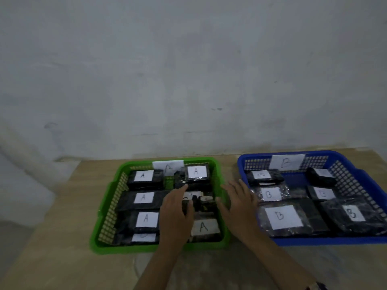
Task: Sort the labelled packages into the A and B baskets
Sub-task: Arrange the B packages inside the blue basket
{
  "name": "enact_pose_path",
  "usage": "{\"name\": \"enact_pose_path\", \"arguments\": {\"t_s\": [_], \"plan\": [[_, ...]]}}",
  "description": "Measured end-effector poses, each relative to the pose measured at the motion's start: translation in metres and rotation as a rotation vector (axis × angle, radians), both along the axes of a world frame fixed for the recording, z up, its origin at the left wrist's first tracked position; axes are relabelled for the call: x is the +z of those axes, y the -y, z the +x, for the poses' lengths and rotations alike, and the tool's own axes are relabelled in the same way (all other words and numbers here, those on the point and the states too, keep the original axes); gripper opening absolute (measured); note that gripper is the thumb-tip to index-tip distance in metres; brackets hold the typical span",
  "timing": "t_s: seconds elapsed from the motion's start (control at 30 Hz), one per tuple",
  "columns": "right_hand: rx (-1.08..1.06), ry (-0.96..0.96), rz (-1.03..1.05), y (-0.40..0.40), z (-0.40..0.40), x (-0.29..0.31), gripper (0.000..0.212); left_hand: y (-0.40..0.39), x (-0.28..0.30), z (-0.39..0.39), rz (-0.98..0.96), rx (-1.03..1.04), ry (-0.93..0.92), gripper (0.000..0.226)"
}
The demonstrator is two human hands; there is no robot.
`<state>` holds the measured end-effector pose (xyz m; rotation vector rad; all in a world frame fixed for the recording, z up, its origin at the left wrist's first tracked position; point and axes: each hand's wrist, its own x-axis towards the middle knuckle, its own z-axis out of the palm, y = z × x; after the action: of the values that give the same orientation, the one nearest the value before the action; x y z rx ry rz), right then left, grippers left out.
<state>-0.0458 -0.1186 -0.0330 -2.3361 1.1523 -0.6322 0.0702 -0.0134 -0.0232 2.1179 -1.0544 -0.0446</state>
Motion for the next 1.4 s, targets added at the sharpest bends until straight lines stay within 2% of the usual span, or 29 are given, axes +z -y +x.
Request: {"name": "enact_pose_path", "arguments": {"t_s": [0.07,0.13,0.23,0.37,0.47,0.53,0.6,0.73,0.83,0.9,0.97,1.03,1.2,1.27,1.33,1.4], "plan": [[0.09,-0.06,0.008,-0.018,0.015,0.002,0.063,-0.019,-0.004,0.021,0.052,0.023,0.053,0.032],[0.168,-0.103,0.022,-0.033,0.029,0.003,0.05,-0.037,-0.008,0.042,0.141,0.06,0.056,0.037],[0.215,-0.148,0.097,-0.056,0.05,0.004,0.049,-0.062,-0.017,0.069,0.296,0.116,0.074,0.037],[0.192,-0.262,0.104,-0.077,0.07,-0.005,0.039,-0.083,-0.023,0.092,0.458,0.159,-0.026,0.056],[0.162,-0.361,0.061,-0.087,0.079,-0.013,0.045,-0.09,-0.021,0.099,0.473,0.118,-0.245,0.068],[0.16,-0.382,0.065,-0.092,0.083,-0.015,0.047,-0.091,-0.019,0.1,0.432,0.095,-0.355,0.072],[0.168,-0.371,0.062,-0.095,0.085,-0.016,0.046,-0.094,-0.015,0.102,0.331,0.106,-0.387,0.073],[0.148,-0.142,0.099,-0.096,0.086,-0.012,0.04,-0.099,0.001,0.109,0.029,0.174,-0.438,0.052],[0.164,0.011,0.138,-0.097,0.089,-0.008,0.036,-0.102,0.01,0.117,-0.075,0.248,-0.447,0.034],[0.132,0.042,0.144,-0.094,0.09,-0.007,0.032,-0.106,0.012,0.121,-0.139,0.305,-0.438,0.033],[0.142,-0.014,0.155,-0.092,0.091,-0.005,0.025,-0.11,0.015,0.123,-0.203,0.361,-0.452,0.034],[0.211,-0.169,0.168,-0.093,0.091,-0.005,0.024,-0.113,0.016,0.125,-0.249,0.398,-0.475,0.034],[0.346,-0.632,0.255,-0.099,0.099,-0.004,0.041,-0.118,0.017,0.126,-0.299,0.422,-0.492,0.035],[0.366,-0.752,0.285,-0.099,0.103,-0.002,0.046,-0.12,0.016,0.128,-0.311,0.431,-0.491,0.035],[0.366,-0.762,0.303,-0.098,0.106,-0.002,0.039,-0.122,0.014,0.13,-0.319,0.439,-0.488,0.036],[0.352,-0.666,0.351,-0.097,0.105,-0.001,0.02,-0.123,0.013,0.132,-0.329,0.448,-0.486,0.036]]}}
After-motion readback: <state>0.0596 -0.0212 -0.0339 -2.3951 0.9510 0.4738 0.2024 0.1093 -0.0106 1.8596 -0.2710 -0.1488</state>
